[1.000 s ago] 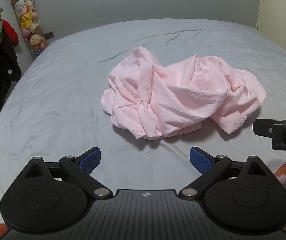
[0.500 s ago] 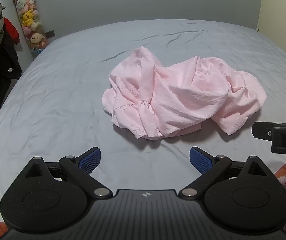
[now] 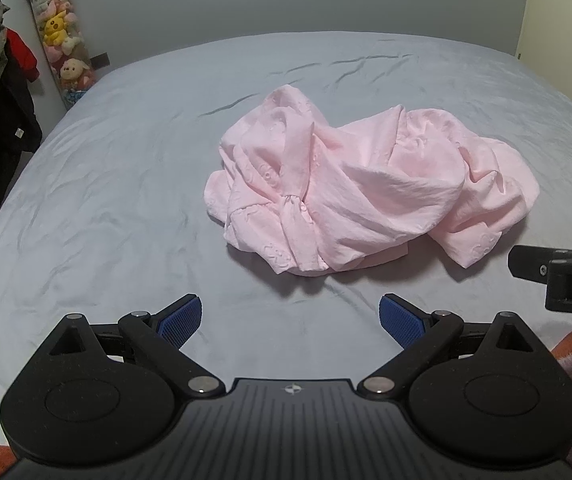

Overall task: Fold clothes
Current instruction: 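Move both grippers open toward the crumpled pink garment on the bed, then grasp a garment edge with the left gripper while the right gripper grasps an elastic cuff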

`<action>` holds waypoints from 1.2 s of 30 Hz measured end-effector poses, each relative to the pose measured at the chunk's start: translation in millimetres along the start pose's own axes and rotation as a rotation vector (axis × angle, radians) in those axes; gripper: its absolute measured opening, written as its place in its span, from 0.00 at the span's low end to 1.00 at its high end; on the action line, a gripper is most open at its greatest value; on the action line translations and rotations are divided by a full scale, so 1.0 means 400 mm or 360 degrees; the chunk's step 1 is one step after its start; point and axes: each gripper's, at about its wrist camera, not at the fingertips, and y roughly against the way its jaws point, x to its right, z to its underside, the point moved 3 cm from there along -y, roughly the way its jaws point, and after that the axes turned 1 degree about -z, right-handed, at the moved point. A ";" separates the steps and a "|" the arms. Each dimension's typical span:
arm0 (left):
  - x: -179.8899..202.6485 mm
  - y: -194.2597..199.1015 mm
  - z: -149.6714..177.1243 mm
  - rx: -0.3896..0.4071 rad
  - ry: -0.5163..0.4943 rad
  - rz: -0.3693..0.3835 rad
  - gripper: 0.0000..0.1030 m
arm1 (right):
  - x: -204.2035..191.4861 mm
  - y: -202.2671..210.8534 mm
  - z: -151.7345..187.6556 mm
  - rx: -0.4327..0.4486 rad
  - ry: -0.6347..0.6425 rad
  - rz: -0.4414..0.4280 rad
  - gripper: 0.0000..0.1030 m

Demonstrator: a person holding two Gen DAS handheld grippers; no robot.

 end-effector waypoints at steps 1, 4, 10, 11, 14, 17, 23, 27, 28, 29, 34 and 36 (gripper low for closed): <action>0.001 -0.002 -0.001 -0.0002 0.0001 0.0002 0.94 | -0.025 0.018 0.025 0.0008 0.0007 0.0003 0.99; -0.002 -0.005 0.000 -0.0008 -0.0003 0.0014 0.94 | -0.021 0.010 0.021 0.0000 0.0007 0.0001 0.99; 0.003 -0.023 -0.002 -0.0014 -0.0012 0.0047 0.94 | -0.019 0.000 0.022 -0.0001 -0.0002 0.0004 1.00; 0.003 -0.026 -0.001 -0.0015 -0.0015 0.0051 0.94 | -0.016 -0.004 0.019 -0.0004 -0.0003 0.0003 0.99; 0.006 -0.039 -0.001 -0.0013 -0.0039 0.0038 0.94 | -0.011 -0.017 0.015 -0.0015 -0.0001 0.0005 0.99; 0.007 -0.057 0.001 -0.0009 -0.0083 0.0007 0.94 | -0.009 -0.036 0.018 -0.0028 -0.0001 0.0000 0.99; 0.002 -0.092 -0.020 -0.0039 -0.0131 -0.0007 0.94 | 0.021 -0.079 -0.016 -0.0057 0.0022 0.0021 0.99; -0.011 -0.111 -0.049 -0.0044 -0.0088 0.0059 0.94 | 0.044 -0.113 -0.051 -0.0087 0.0023 0.0006 0.99; -0.013 -0.116 -0.057 -0.0043 -0.0081 0.0074 0.94 | 0.048 -0.121 -0.053 -0.0095 0.0021 -0.0005 0.99; -0.015 -0.123 -0.065 -0.0044 -0.0080 0.0091 0.94 | 0.053 -0.131 -0.060 -0.0107 0.0021 -0.0014 0.99; -0.004 -0.163 -0.088 -0.0058 -0.0169 0.0160 0.94 | 0.087 -0.184 -0.093 -0.0154 0.0032 0.0019 0.99; -0.007 -0.186 -0.091 -0.0079 -0.0165 0.0162 0.94 | 0.102 -0.205 -0.101 -0.0170 0.0041 0.0036 0.99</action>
